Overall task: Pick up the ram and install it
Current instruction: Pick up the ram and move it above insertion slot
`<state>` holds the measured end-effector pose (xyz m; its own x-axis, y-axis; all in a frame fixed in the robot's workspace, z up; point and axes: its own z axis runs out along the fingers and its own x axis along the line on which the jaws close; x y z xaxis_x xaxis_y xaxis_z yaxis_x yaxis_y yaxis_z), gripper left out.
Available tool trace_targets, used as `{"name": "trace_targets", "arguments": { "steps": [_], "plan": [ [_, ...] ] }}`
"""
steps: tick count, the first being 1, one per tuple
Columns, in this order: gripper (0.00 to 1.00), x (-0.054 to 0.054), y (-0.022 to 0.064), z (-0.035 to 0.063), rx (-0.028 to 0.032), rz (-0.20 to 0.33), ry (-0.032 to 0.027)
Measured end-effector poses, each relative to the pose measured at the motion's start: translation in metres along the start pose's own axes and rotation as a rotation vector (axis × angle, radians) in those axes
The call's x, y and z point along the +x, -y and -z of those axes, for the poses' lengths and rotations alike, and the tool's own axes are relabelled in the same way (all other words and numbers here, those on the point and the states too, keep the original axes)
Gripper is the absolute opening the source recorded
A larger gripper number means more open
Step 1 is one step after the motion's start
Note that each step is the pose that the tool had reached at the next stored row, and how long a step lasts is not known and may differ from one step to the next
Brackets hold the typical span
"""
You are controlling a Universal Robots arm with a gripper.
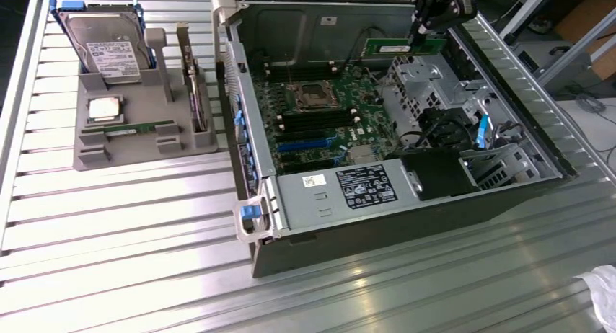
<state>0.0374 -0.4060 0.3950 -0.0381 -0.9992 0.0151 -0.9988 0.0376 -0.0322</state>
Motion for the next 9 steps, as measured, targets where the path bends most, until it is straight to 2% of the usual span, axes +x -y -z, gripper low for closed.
{"name": "trace_targets", "arguments": {
  "steps": [9],
  "plan": [
    [0.12,-0.0004,0.0105,-0.0004,0.0001,0.0,-0.0001]
  ]
}}
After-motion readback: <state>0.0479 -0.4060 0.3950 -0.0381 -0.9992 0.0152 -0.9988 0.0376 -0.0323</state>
